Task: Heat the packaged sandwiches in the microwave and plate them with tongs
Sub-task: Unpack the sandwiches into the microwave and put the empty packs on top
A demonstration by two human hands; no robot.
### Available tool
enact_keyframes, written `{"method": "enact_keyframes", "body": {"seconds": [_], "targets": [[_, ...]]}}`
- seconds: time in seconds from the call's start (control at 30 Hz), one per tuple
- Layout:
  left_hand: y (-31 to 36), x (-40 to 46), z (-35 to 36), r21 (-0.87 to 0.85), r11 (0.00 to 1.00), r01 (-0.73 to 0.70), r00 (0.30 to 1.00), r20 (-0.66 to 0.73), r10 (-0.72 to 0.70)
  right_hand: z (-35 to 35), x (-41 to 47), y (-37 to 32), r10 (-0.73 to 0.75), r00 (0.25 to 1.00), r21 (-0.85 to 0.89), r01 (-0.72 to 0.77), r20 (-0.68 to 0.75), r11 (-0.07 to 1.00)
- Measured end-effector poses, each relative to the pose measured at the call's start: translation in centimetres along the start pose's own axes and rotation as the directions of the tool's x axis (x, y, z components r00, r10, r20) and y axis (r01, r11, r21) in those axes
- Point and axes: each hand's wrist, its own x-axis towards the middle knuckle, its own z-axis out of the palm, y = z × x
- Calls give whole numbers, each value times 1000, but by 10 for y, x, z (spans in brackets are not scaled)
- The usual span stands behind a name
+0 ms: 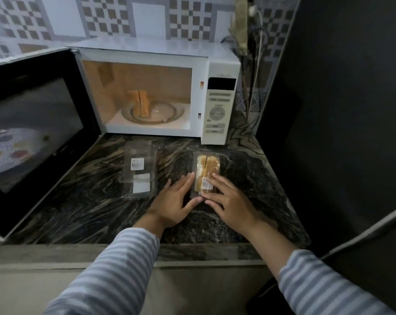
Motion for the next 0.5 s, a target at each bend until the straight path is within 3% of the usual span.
{"method": "enact_keyframes", "body": {"seconds": [0.23, 0.5], "targets": [[1, 0, 0, 17, 1000, 9, 1000, -10, -9, 11, -1, 1, -63, 997, -7, 62, -44, 998], [1, 0, 0, 75, 997, 25, 999, 34, -27, 13, -1, -2, 1, 1000, -2, -1, -26, 1000]]}}
